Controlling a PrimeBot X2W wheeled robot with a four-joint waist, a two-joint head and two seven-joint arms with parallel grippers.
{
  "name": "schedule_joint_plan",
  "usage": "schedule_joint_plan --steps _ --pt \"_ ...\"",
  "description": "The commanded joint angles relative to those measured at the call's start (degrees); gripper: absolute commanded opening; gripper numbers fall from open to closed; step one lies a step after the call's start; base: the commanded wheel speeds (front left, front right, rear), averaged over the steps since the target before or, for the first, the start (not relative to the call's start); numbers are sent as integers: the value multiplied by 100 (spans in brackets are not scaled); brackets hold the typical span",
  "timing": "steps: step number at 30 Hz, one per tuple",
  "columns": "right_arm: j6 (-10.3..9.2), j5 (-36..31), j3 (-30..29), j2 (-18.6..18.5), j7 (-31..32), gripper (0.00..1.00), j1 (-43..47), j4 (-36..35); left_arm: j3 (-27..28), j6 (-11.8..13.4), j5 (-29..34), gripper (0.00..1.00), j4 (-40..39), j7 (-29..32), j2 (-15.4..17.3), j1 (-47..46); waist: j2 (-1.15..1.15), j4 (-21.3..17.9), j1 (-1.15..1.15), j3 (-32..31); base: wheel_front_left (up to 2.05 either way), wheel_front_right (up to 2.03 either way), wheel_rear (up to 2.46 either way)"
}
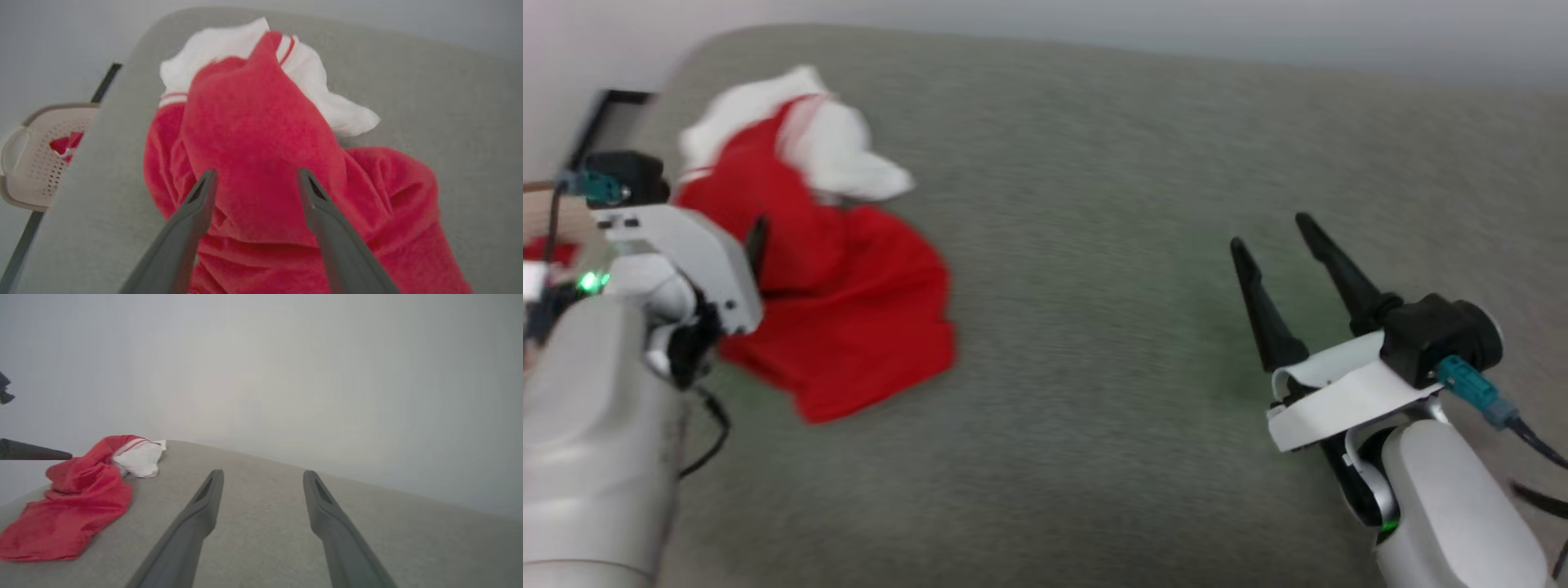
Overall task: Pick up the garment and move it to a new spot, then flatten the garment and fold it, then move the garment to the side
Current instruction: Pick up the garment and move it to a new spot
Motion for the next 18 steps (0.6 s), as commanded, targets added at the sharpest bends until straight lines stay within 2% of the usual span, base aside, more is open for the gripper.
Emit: schedule_joint_plan --steps 1,5,10,17,18 --pt "-8 72 -34 38 -3 100 -54 -57 -170 -11 -266 100 57 460 112 -87 0 -1038 0 721 0 0 0" --pt "-8 105 -58 76 -3 100 15 -192 -146 -11 -949 100 262 1380 637 -201 0 -1321 0 806 0 0 0" --pt "-8 146 -45 78 -3 100 -111 -330 -149 -11 -1251 100 498 1744 1010 -244 0 -1588 0 1076 0 0 0" --pt "-8 173 58 -2 -3 100 -125 -609 -226 -15 -1515 100 998 1939 711 -160 0 -1630 0 1296 0 0 0" --pt "-8 169 71 -22 -2 100 -111 -633 -263 -15 -1530 76 1043 1933 658 -154 0 -1617 0 1274 0 0 0"
